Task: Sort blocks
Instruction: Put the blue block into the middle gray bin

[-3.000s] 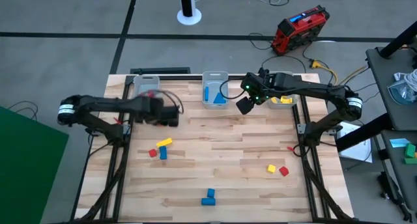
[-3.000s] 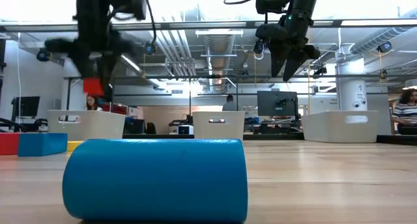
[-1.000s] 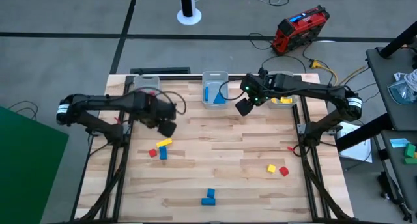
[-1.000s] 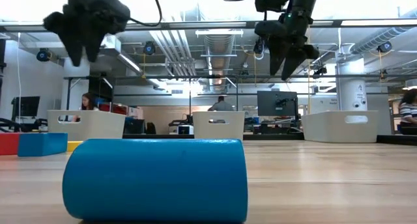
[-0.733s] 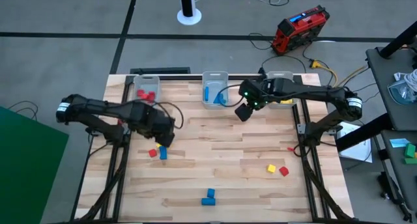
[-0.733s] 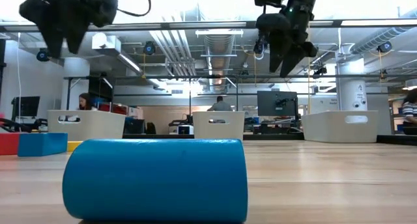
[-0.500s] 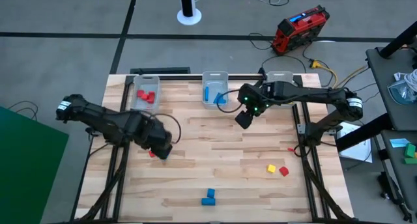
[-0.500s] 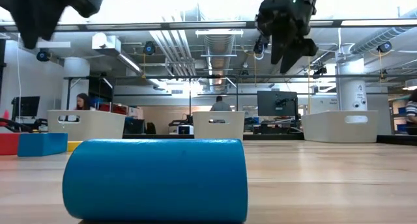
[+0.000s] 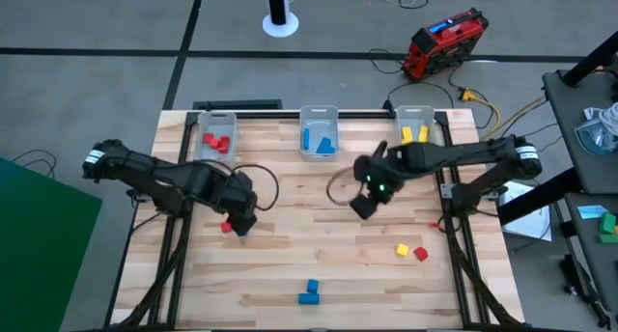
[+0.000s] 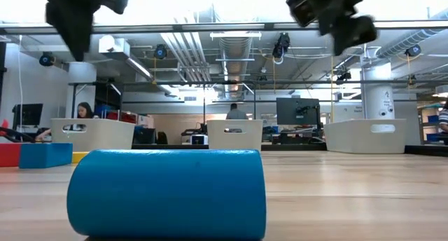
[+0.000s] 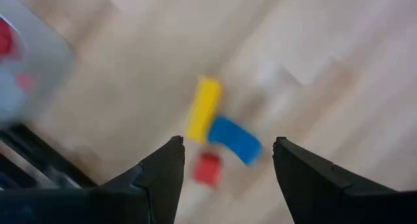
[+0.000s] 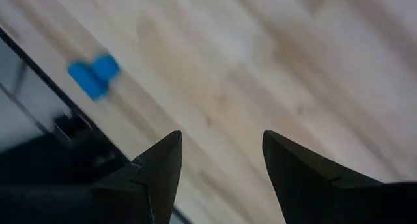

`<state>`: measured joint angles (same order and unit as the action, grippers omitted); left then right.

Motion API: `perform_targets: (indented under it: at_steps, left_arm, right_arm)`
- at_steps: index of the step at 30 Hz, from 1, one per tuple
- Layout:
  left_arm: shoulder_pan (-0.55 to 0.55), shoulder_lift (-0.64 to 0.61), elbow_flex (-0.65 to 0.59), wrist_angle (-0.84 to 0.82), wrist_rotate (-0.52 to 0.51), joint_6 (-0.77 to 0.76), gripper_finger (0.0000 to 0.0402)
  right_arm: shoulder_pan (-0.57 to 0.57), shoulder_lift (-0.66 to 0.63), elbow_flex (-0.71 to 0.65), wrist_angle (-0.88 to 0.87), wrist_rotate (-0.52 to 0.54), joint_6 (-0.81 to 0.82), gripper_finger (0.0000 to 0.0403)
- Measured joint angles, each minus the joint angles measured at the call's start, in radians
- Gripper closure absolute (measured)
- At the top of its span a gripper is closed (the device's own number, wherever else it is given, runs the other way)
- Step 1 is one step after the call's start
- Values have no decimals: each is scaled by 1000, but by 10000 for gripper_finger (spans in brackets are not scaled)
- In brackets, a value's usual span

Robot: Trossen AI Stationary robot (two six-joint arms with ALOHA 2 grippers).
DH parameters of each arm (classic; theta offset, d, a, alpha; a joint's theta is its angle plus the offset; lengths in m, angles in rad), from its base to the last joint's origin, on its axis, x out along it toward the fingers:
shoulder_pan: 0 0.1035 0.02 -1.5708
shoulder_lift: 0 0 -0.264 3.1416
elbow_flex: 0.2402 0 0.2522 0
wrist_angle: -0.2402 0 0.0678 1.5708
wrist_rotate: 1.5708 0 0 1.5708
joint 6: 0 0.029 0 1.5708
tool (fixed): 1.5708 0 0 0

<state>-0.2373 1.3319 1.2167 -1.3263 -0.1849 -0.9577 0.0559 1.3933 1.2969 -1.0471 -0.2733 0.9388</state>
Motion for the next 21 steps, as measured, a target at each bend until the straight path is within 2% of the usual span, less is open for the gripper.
perform_targets:
  at_steps: [4, 8, 11, 14, 17, 21]
  left_arm:
    - [52, -5, 0, 1, -92, 112, 192]
    - [99, -13, 0, 2, -95, 223, 192]
    - [111, -26, 0, 8, -78, 336, 192]
    - [102, -37, -1, 70, 6, 511, 192]
    - [82, -40, -1, 175, 95, 671, 192]
    - [43, -38, -2, 281, 143, 808, 192]
  right_arm:
    - [119, 0, 1, -109, -1, 118, 197]
    - [211, -6, 1, -213, 1, 294, 197]
    - [274, -23, 1, -215, 5, 385, 197]
    - [321, -27, 1, -147, 49, 379, 197]
    - [342, -14, 1, -102, 155, 346, 197]
    - [358, 12, 1, -6, 248, 139, 197]
